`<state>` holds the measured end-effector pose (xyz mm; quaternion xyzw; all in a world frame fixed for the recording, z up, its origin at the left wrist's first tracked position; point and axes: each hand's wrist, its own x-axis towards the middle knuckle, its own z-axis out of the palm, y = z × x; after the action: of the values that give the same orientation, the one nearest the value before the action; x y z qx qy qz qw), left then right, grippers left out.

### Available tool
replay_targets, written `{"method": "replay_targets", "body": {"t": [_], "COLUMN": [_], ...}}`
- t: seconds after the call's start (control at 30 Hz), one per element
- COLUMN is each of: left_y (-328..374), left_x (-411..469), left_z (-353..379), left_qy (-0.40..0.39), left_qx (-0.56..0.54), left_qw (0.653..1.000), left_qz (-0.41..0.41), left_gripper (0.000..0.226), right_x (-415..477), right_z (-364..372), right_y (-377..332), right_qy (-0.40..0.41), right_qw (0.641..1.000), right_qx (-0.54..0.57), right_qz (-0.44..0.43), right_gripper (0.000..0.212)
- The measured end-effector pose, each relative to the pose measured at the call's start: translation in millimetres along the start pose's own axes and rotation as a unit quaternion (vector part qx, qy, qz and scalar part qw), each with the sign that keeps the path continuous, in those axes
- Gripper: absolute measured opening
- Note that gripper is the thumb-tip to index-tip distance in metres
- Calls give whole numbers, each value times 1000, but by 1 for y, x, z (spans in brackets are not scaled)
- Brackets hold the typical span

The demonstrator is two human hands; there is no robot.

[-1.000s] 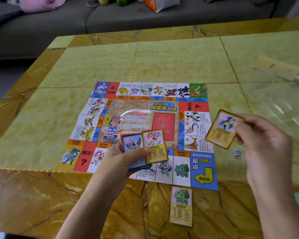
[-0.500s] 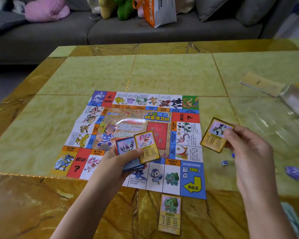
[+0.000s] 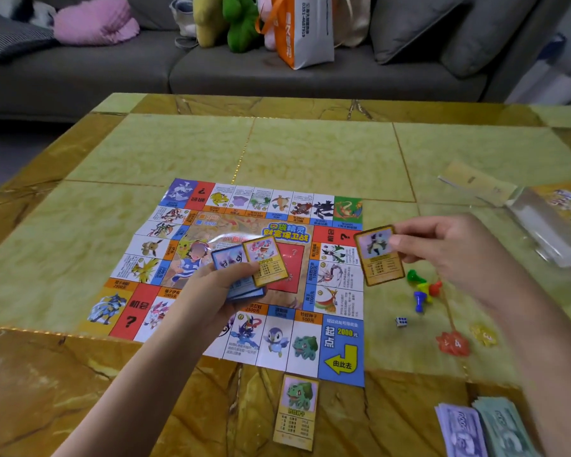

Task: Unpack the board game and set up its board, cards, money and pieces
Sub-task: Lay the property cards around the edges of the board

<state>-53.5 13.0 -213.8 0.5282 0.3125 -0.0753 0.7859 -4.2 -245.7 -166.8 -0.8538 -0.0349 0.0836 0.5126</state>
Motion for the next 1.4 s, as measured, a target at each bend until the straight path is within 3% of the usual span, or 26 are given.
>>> {"method": "replay_targets", "body": {"t": [0.2, 0.33, 0.53, 1.13, 1.4], "left_y": [6, 8, 7, -9, -9], "left_x": [17, 31, 36, 50, 51], "left_z": [27, 34, 31, 30, 30], "left_qy": [-4, 4, -9, 10, 6], "left_qx": [57, 45, 16, 71, 74], "left_qw": [998, 999, 1000, 997, 997], "left_qz": [25, 26, 17, -2, -7], "left_gripper": [14, 12, 12, 11, 21], "right_x": [70, 99, 120, 126, 123], "right_z": [-10, -7, 2, -1, -9], "right_y": [-10, -6, 18, 40, 41], "right_qy": [-189, -252, -268, -285, -285], "right_qw": [963, 945, 940, 940, 917], "right_qx": [-192, -211, -210, -187, -278], "right_qz": [9, 7, 28, 31, 8], "right_gripper": [14, 7, 8, 10, 11]}}
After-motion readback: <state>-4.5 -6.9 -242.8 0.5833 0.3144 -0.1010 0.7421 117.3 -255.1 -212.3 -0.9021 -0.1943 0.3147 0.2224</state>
